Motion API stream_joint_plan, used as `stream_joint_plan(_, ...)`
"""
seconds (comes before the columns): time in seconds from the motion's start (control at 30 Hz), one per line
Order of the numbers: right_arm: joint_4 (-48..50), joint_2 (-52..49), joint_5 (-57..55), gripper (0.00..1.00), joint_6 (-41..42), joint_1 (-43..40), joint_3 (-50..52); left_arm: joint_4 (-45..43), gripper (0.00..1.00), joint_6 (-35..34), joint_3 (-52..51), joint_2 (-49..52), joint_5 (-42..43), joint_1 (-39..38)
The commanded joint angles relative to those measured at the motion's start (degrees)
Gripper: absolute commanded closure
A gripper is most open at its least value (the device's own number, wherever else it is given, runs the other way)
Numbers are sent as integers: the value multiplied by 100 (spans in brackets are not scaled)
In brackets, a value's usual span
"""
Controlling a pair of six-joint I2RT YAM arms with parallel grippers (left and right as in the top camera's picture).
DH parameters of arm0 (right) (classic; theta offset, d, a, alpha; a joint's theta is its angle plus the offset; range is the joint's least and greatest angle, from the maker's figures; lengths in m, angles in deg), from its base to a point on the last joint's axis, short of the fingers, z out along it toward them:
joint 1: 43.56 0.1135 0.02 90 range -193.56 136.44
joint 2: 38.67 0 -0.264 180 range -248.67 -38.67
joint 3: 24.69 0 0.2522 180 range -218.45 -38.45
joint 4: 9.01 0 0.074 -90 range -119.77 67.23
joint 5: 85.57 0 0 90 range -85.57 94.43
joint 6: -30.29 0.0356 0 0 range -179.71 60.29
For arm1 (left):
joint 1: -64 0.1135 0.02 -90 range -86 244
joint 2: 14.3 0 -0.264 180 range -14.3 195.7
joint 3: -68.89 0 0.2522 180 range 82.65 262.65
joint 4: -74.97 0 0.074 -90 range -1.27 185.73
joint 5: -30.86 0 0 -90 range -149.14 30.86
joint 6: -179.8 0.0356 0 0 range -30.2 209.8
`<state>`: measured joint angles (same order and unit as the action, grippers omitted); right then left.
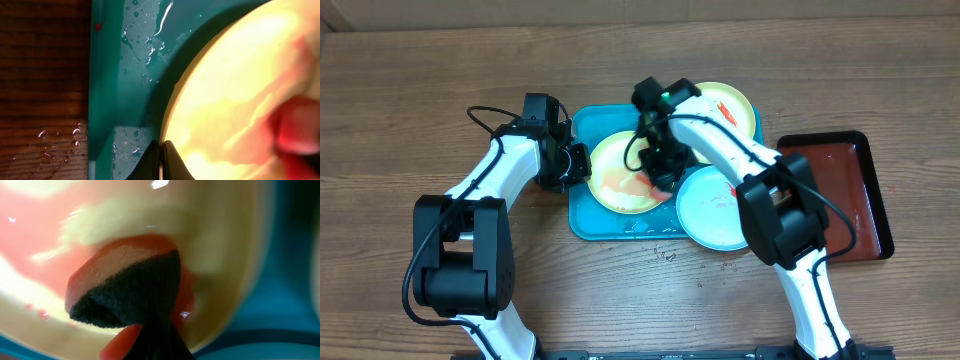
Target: Clean dirty plates on tray and stack at the side
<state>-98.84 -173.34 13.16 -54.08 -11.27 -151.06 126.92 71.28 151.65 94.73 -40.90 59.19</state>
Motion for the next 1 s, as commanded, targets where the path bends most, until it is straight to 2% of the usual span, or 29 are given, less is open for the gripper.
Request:
stream_joint_plan(0.0, 101, -120, -632, 96, 291, -326, -98, 44, 96, -79, 42, 7, -210, 48)
stream_joint_plan(0.13, 540, -120, -560, 96, 898, -470, -98, 55, 96, -76, 42, 7, -212, 39)
stream_joint_plan(0.37, 1438, -120, 424, 96, 1720, -247, -98, 74, 96, -76, 42, 7, -210, 42)
stream_joint_plan(0.57, 1991, -120, 354, 96, 2459, 116, -98, 74, 96, -76, 42, 7, -210, 37)
stream_joint_plan(0.73, 1867, -120, 264, 96, 2479, 184, -98, 76, 96, -76, 42, 7, -210, 37)
stream_joint_plan(0.97, 1128, -120, -293, 96, 2223, -24, -98, 46, 96, -72, 42, 7, -216, 37)
